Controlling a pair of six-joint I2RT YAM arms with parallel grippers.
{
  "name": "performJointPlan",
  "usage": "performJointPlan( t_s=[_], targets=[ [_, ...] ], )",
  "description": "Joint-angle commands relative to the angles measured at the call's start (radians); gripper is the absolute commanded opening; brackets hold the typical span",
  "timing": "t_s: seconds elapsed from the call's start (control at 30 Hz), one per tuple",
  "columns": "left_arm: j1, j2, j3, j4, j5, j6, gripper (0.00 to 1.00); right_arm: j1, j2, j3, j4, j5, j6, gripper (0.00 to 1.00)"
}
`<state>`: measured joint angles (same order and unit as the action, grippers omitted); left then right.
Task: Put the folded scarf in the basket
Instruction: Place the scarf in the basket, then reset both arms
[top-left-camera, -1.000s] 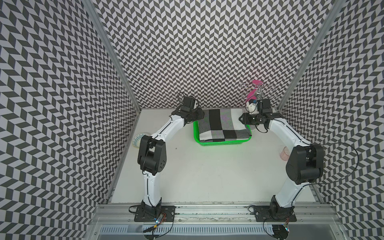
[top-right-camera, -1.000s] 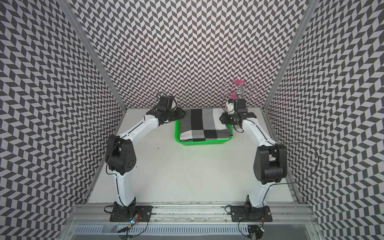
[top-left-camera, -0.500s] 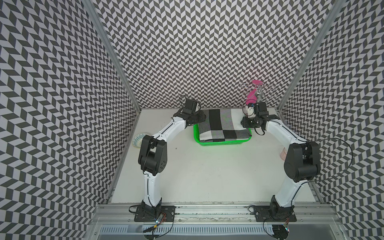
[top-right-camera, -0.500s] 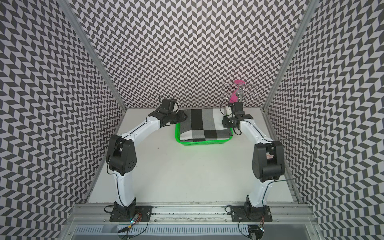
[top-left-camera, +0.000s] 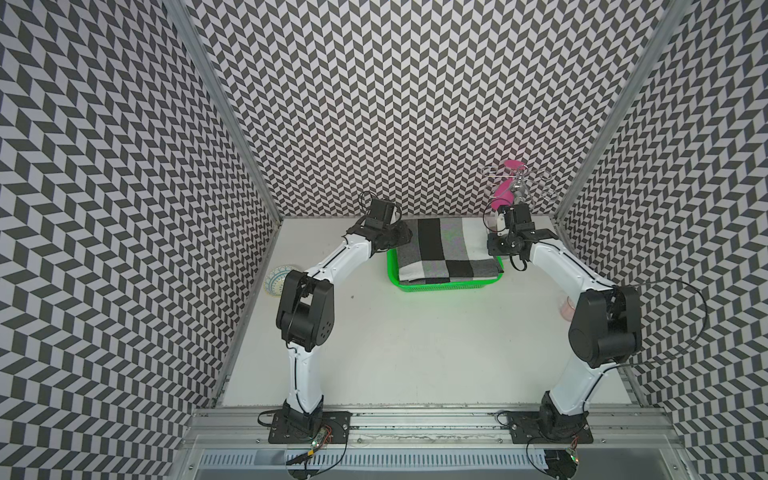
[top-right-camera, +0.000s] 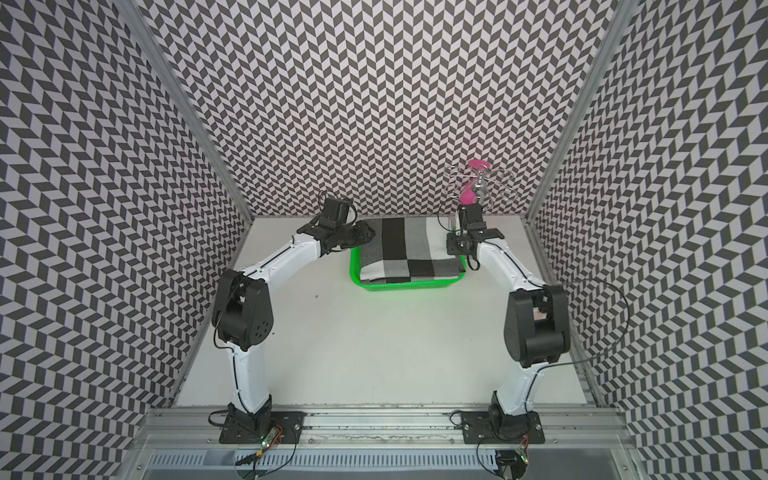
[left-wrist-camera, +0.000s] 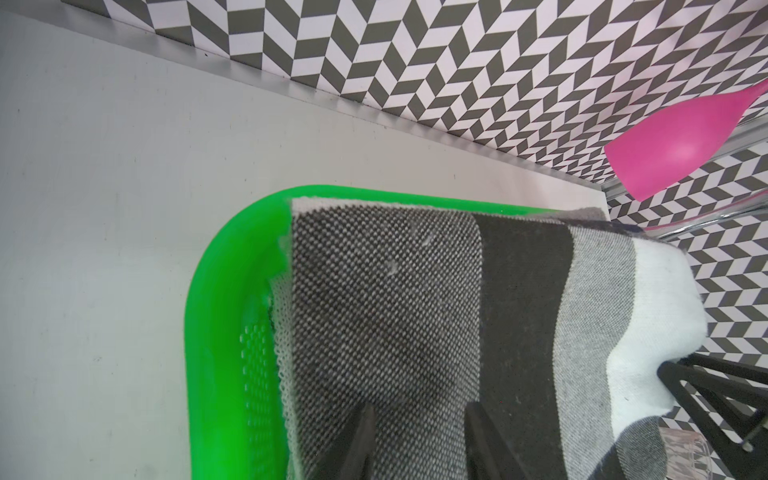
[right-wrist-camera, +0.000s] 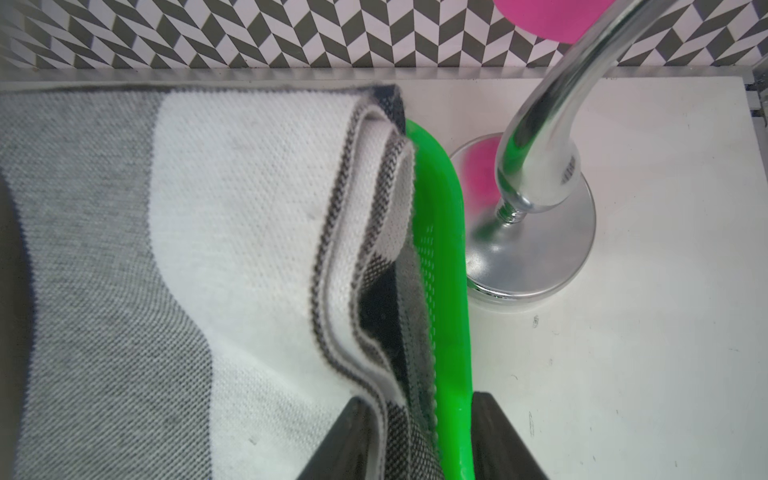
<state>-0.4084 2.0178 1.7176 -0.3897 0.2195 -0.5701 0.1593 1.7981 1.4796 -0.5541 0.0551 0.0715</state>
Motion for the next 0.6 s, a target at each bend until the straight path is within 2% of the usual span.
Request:
performJointPlan(
  t_s=[0.0, 0.27, 0.43, 0.53, 0.57],
  targets=[
    [0.002, -0.053, 0.009, 0.011, 0.005, 0.008, 0.39, 0.011, -0.07, -0.022, 0.008, 0.037, -0.003, 0.43],
    [0.03, -0.122, -0.031, -0.011, -0.012, 0.052, 0.4, 0.026, -0.163, -0.096, 0.014, 0.001, -0.005, 0.45],
    [0.068, -0.217, -0.136, -0.003, -0.008, 0.074, 0.41, 0.068, -0.248, -0.168, 0.023, 0.011, -0.007, 0.48],
    [0.097, -0.308, -0.244, 0.025, -0.006, 0.119, 0.44, 0.104, -0.302, -0.233, 0.064, 0.009, -0.017, 0.53],
    [0.108, -0.349, -0.287, 0.044, -0.005, 0.159, 0.47, 0.106, -0.324, -0.253, 0.082, 0.014, -0.004, 0.6]
  ],
)
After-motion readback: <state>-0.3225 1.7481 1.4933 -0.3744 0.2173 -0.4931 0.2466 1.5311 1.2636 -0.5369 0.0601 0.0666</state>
